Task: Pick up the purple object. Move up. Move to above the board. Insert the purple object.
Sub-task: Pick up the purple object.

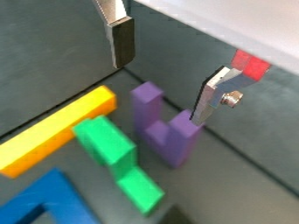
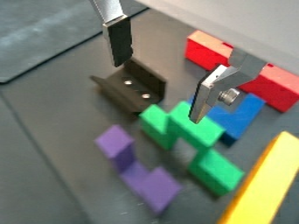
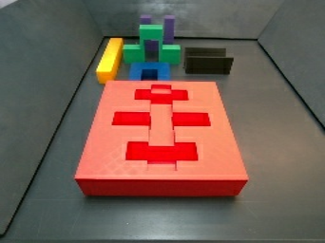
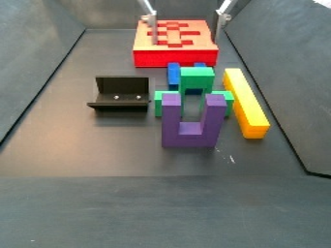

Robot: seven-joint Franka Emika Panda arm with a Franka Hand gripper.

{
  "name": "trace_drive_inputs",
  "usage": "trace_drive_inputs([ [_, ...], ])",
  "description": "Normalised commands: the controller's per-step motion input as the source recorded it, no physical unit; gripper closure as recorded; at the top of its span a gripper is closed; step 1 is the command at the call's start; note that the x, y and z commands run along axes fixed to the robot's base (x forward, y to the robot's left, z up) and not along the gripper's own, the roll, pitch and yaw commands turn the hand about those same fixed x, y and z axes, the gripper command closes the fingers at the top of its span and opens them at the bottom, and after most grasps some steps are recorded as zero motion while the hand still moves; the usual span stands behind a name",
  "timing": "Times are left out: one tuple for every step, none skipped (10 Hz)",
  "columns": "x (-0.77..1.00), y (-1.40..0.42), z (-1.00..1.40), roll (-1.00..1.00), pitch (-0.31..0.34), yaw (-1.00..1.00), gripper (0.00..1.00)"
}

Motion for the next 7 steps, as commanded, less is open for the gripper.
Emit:
trace_drive_inputs([
  [0.89, 0.62, 0.05, 0.00, 0.074, 0.00, 0.00],
  [0.96, 0.48, 0.03, 0.05, 0.106, 0.00, 0.00],
  [1.00, 0.41, 0.00, 0.07, 0.117, 0.00, 0.00],
  [1.00, 0.20, -0.16, 0.07, 0.123, 0.00, 0.00],
  [0.93, 0.13, -0.56, 0.00, 0.124, -0.14, 0.00],
  [0.88, 0.25, -0.55, -0.02, 0.116, -0.27, 0.00],
  [0.78, 0.25, -0.50, -0.04, 0.113, -0.31, 0.00],
])
